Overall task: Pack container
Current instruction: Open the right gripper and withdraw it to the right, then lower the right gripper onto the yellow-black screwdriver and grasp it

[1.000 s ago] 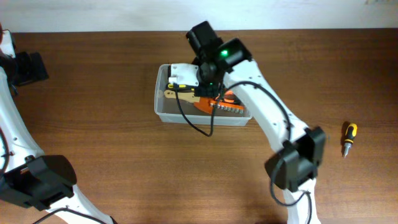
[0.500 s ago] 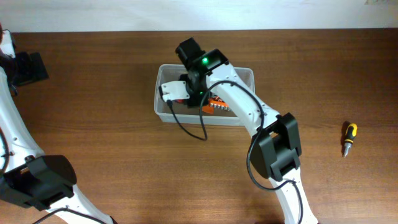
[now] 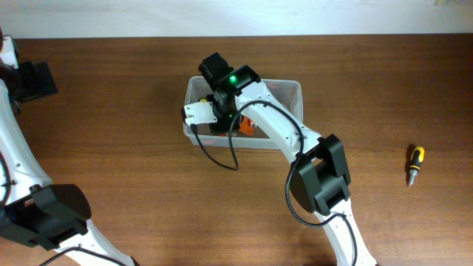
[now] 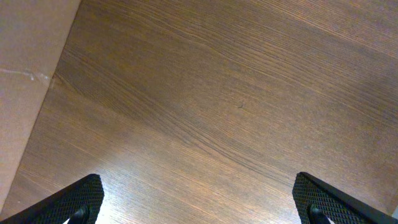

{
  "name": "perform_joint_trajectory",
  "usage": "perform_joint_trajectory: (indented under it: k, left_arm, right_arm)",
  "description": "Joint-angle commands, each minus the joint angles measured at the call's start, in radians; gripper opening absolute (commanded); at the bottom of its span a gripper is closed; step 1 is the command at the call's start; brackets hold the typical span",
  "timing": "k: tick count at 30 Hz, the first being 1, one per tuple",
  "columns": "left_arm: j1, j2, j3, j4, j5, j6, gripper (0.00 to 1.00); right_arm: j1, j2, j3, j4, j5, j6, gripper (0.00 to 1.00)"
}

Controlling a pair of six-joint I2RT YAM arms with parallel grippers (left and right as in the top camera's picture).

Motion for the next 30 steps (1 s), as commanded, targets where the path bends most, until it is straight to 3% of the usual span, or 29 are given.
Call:
perform_joint_trajectory:
  k: [1, 5, 11, 14, 21, 25, 30]
  left_arm:
    - [0.003, -0.024, 0.017, -0.001, 0.007, -0.010, 0.99]
    - [0.003, -0.024, 0.017, -0.001, 0.007, -0.010, 0.99]
    - [0.003, -0.024, 0.017, -0.001, 0.007, -0.010, 0.99]
    - [0.003, -0.024, 0.017, -0.001, 0.007, -0.010, 0.99]
    - [0.003, -0.024, 0.017, -0.001, 0.007, -0.010, 0.99]
    - [0.003, -0.024, 0.017, -0.001, 0.007, -0.010, 0.99]
    - [0.003, -0.024, 0.017, -0.001, 0.007, -0.010, 0.99]
  right_arm:
    - [-0.002, -0.032, 0.059, -0.003, 0.091, 0.146, 0.99]
    - [-0.026, -0.082, 0.183, -0.063, 0.224, 0.333, 0.99]
    - [-0.157, -0.238, 0.313, -0.130, 0.399, 0.752, 0.99]
    - [-0.277, -0.333, 0.313, -0.156, 0.401, 0.784, 0.99]
    - [-0.715, -0.444, 0.312, -0.280, 0.400, 1.044, 0.99]
    - [-0.955, -0.443, 0.217, -0.392, 0.299, 1.117, 0.99]
    - [-1.172, -0.435, -0.082, -0.355, 0.165, 1.118, 0.99]
